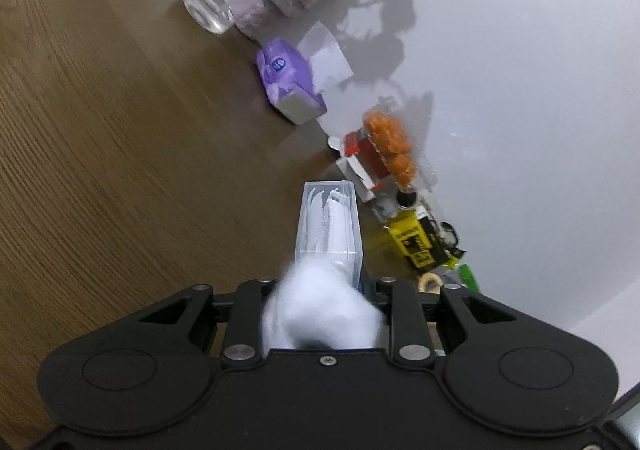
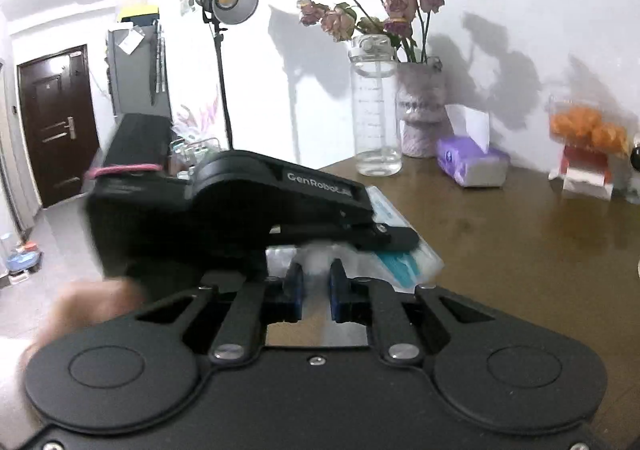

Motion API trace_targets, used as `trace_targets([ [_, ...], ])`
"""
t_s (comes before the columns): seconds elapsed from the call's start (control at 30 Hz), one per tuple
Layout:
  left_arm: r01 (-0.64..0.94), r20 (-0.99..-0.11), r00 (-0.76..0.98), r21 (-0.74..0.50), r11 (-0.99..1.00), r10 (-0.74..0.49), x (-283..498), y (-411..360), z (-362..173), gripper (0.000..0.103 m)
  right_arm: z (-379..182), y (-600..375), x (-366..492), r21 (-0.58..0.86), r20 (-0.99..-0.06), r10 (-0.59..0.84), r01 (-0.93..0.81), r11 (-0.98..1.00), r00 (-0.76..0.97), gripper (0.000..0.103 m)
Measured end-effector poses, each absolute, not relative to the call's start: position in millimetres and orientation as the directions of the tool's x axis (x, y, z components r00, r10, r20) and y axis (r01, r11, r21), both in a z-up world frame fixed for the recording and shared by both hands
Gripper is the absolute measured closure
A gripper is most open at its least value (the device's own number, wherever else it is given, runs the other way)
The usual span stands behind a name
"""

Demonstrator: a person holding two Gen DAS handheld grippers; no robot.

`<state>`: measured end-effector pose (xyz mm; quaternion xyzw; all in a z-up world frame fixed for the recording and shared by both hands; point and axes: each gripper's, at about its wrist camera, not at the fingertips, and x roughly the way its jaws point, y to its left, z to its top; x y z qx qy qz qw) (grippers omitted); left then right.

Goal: Clean container
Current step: 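Wipe the swab box end with the cotton while the left tool holds it upright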

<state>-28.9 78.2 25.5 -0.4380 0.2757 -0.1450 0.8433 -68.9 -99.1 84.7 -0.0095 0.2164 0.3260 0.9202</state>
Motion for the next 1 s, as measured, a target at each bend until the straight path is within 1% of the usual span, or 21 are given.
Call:
trace_targets([
  [0.07,-0.009,-0.335,0.809,-0.828,0.561,-0.482,-29.9,84.0,25.3,0.078,79.3,-101.8,-71.8,0.138,-0.408,0.59,-0.592,0.794,0.697,0.091],
  [0.17,-0.015,-0.328,0.818,-0.834,0.552,-0.473,-31.2,89.9,25.1,0.078,70.4,-117.2,-88.7,0.058,-0.462,0.488,-0.524,0.85,0.74,0.091],
  [0.2,-0.014,-0.332,0.815,-0.831,0.556,-0.476,-30.8,87.4,24.9,0.078,71.8,-122.1,-90.5,0.092,-0.464,0.488,-0.508,0.856,0.739,0.091],
  [0.23,-0.007,-0.335,0.808,-0.828,0.561,-0.484,-30.2,83.5,25.0,0.078,74.9,-124.1,-87.7,0.121,-0.447,0.503,-0.508,0.853,0.739,0.091],
  [0.3,-0.001,-0.333,0.81,-0.823,0.568,-0.482,-30.0,79.4,27.0,0.078,87.3,-112.8,-83.4,0.125,-0.398,0.543,-0.542,0.831,0.74,0.091],
  [0.37,-0.002,-0.315,0.818,-0.838,0.546,-0.482,-28.4,85.9,30.6,0.078,91.1,-102.0,-76.6,0.113,-0.38,0.556,-0.56,0.821,0.739,0.091],
  [0.4,0.001,-0.306,0.821,-0.844,0.536,-0.482,-28.2,89.5,32.3,0.078,87.6,-101.8,-72.9,0.099,-0.386,0.549,-0.558,0.824,0.741,0.091],
  [0.47,0.015,-0.287,0.828,-0.847,0.531,-0.482,-29.9,94.7,35.1,0.078,73.4,-114.6,-72.3,0.071,-0.448,0.484,-0.51,0.857,0.751,0.091],
  [0.5,0.018,-0.285,0.825,-0.85,0.527,-0.488,-30.2,94.1,34.6,0.078,68.2,-123.9,-71.2,0.086,-0.478,0.456,-0.476,0.875,0.751,0.091],
  [0.57,0.024,-0.29,0.81,-0.852,0.523,-0.51,-29.3,87.0,32.1,0.078,68.8,-136.4,-69.1,0.138,-0.478,0.457,-0.449,0.883,0.751,0.091],
  [0.63,0.034,-0.284,0.796,-0.861,0.508,-0.535,-27.1,83.2,31.4,0.078,81.7,-129.8,-74.2,0.167,-0.402,0.545,-0.526,0.834,0.735,0.091],
  [0.67,0.04,-0.28,0.787,-0.866,0.498,-0.55,-25.5,82.2,31.4,0.078,87.1,-121.1,-78.8,0.152,-0.386,0.588,-0.58,0.8,0.71,0.091],
  [0.7,0.051,-0.275,0.779,-0.868,0.493,-0.564,-24.3,81.5,32.4,0.078,87.8,-116.5,-82.5,0.124,-0.388,0.595,-0.6,0.79,0.704,0.091],
  [0.77,0.085,-0.265,0.764,-0.862,0.499,-0.588,-23.0,80.9,37.0,0.078,76.1,-123.8,-82.6,0.075,-0.437,0.549,-0.579,0.812,0.713,0.091],
  [0.83,0.1,-0.261,0.746,-0.866,0.49,-0.613,-20.8,80.9,37.9,0.078,63.1,-157.4,-66.8,0.17,-0.466,0.495,-0.475,0.863,0.733,0.091],
  [0.87,0.103,-0.26,0.736,-0.869,0.483,-0.625,-19.4,81.0,37.5,0.078,62.4,-179.2,-59.5,0.247,-0.454,0.484,-0.417,0.875,0.748,0.092],
  [0.9,0.105,-0.261,0.726,-0.872,0.478,-0.636,-17.6,80.6,37.0,0.078,65.8,-192.5,-53.5,0.289,-0.431,0.485,-0.393,0.873,0.76,0.092],
  [0.93,0.105,-0.262,0.717,-0.875,0.472,-0.646,-15.2,79.8,36.0,0.078,73.6,-198.7,-50.4,0.298,-0.401,0.488,-0.393,0.87,0.775,0.092],
  [1.0,0.102,-0.259,0.71,-0.882,0.459,-0.655,-11.1,78.9,34.4,0.078,86.6,-194.0,-54.5,0.271,-0.379,0.517,-0.442,0.855,0.768,0.093],
])
